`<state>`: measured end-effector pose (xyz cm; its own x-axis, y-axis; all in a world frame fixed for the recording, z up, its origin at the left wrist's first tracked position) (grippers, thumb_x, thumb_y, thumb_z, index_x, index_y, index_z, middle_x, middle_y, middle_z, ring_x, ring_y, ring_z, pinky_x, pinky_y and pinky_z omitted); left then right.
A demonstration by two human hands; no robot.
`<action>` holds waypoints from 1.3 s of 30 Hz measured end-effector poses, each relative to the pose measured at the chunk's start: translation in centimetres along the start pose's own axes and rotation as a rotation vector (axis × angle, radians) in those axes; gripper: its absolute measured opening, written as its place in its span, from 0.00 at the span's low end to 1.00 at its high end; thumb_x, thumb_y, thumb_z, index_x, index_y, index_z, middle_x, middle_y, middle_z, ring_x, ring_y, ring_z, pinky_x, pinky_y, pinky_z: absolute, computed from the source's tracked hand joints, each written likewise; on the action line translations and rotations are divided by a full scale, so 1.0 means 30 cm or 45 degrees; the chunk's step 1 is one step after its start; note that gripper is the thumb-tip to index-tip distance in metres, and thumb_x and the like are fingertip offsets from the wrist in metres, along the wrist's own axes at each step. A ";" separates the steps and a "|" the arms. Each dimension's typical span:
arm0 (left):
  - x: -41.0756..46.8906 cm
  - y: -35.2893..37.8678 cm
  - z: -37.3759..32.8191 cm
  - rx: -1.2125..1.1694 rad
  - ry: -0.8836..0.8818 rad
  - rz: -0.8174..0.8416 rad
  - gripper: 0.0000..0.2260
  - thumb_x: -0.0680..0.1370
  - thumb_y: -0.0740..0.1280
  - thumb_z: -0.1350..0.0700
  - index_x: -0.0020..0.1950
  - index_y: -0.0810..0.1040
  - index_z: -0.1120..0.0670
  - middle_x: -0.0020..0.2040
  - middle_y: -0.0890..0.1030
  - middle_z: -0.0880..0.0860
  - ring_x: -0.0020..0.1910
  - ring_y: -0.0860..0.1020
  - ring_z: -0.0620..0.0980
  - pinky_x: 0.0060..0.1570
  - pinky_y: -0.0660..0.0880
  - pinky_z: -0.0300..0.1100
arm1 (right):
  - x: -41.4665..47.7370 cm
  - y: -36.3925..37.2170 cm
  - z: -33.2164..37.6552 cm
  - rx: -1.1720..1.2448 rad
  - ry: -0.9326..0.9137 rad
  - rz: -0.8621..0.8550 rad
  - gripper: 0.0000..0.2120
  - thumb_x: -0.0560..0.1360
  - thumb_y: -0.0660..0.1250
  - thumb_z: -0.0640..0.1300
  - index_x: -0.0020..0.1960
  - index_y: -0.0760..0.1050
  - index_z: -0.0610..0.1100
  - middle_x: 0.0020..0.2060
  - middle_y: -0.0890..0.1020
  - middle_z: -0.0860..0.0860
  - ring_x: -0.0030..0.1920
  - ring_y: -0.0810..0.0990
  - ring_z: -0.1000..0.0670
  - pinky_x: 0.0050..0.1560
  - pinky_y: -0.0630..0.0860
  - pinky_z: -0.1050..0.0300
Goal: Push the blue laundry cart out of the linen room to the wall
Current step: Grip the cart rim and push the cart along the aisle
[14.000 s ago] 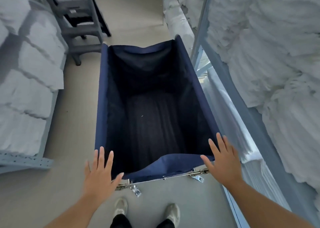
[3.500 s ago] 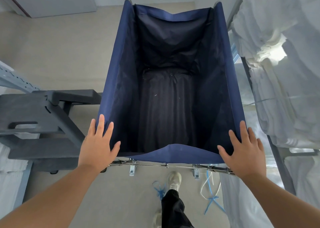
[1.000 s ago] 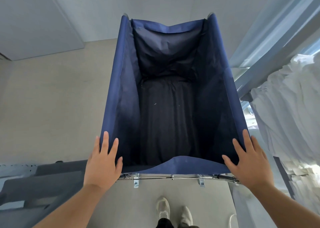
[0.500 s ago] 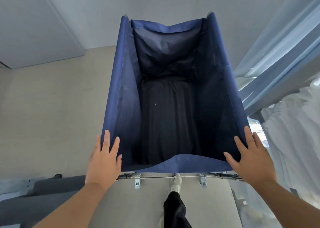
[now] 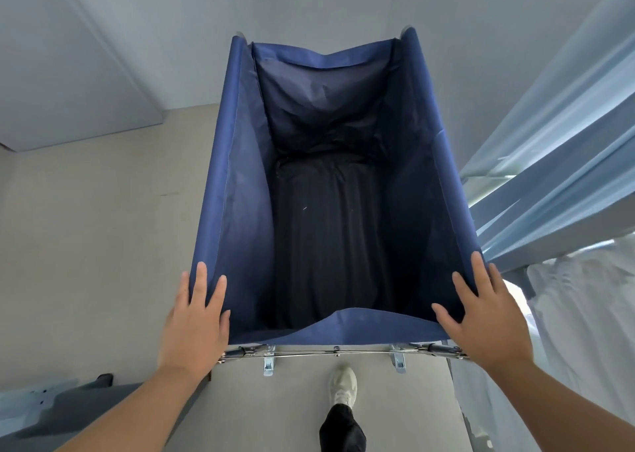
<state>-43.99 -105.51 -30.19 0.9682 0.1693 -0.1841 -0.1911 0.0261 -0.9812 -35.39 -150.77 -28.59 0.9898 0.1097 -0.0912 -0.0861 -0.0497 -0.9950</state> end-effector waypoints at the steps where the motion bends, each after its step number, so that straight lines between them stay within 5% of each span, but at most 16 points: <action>1: 0.020 -0.007 -0.001 -0.002 0.005 -0.001 0.27 0.73 0.71 0.54 0.71 0.73 0.58 0.77 0.64 0.64 0.72 0.66 0.70 0.45 0.81 0.60 | 0.019 -0.005 0.005 0.012 -0.007 -0.006 0.35 0.73 0.56 0.65 0.65 0.78 0.41 0.76 0.66 0.41 0.72 0.68 0.35 0.58 0.77 0.39; 7: 0.138 -0.023 0.004 0.015 0.023 -0.014 0.23 0.77 0.64 0.52 0.71 0.73 0.58 0.76 0.64 0.64 0.72 0.66 0.70 0.45 0.81 0.60 | 0.133 -0.016 0.013 0.025 -0.008 -0.006 0.36 0.73 0.52 0.66 0.66 0.78 0.42 0.76 0.66 0.42 0.72 0.68 0.36 0.54 0.79 0.40; 13: 0.239 -0.043 0.005 0.024 0.016 0.020 0.30 0.79 0.48 0.44 0.71 0.74 0.59 0.76 0.64 0.66 0.71 0.66 0.71 0.46 0.81 0.60 | 0.233 -0.004 0.011 0.000 0.015 0.065 0.30 0.74 0.64 0.63 0.67 0.77 0.44 0.77 0.64 0.44 0.74 0.66 0.38 0.52 0.82 0.44; 17: 0.310 -0.066 0.009 0.002 -0.011 0.008 0.36 0.81 0.38 0.39 0.70 0.75 0.59 0.75 0.66 0.65 0.70 0.68 0.70 0.45 0.81 0.60 | 0.294 -0.019 0.020 0.041 -0.023 0.004 0.32 0.74 0.57 0.64 0.65 0.78 0.41 0.76 0.67 0.42 0.73 0.68 0.36 0.53 0.80 0.41; 39: 0.745 -0.157 0.041 0.009 -0.003 0.116 0.37 0.81 0.38 0.39 0.69 0.76 0.59 0.75 0.67 0.64 0.70 0.70 0.70 0.41 0.81 0.59 | 0.653 -0.047 0.066 0.030 0.067 0.030 0.31 0.72 0.67 0.63 0.67 0.77 0.44 0.78 0.63 0.44 0.75 0.65 0.36 0.59 0.78 0.39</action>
<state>-21.65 -100.64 -29.62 0.9464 0.1738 -0.2721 -0.2793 0.0177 -0.9600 -16.10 -146.58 -29.06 0.9920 0.0561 -0.1130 -0.1115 -0.0285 -0.9934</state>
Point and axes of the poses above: each hand's wrist, its own x-axis towards the middle knuckle, its own y-axis out of the palm, z = x × y, the point moved 8 cm from there along x, towards the middle knuckle
